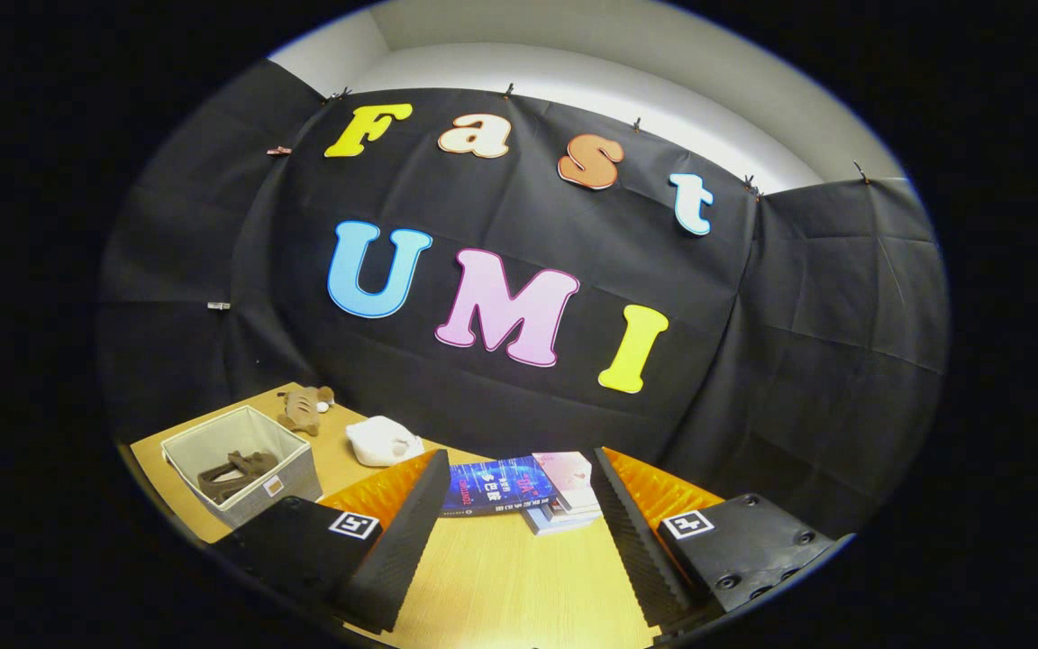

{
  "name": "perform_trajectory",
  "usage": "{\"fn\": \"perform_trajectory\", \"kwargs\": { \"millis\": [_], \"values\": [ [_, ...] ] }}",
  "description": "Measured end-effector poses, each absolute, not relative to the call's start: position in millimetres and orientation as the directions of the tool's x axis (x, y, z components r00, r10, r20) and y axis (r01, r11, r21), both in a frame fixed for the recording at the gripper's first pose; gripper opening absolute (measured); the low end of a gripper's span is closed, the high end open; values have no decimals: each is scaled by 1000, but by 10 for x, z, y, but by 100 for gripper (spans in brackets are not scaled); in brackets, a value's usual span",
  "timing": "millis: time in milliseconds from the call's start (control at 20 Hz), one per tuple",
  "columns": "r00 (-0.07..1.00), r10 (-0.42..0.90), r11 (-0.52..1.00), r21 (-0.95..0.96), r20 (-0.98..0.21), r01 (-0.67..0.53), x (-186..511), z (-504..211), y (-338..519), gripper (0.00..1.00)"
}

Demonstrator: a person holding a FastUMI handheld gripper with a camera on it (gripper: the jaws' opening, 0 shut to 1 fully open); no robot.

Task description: Open the storage box then place both shoes into the box .Put the left shoe in first, then the right shoe, with the right side of both shoes facing outward in a uniform manner.

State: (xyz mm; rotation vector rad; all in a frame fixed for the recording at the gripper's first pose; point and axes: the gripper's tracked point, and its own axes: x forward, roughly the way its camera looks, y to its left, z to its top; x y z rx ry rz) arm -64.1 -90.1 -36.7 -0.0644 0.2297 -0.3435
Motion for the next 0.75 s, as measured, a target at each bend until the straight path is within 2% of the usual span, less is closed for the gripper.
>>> {"fn": "perform_trajectory", "kwargs": {
  "millis": [350, 750],
  "values": [
    [899, -370, 929, -85, -235, 360, -691, -483, -955, 98],
    [899, -353, 936, -89, -259, 342, -611, -593, -895, 98]
  ]
}}
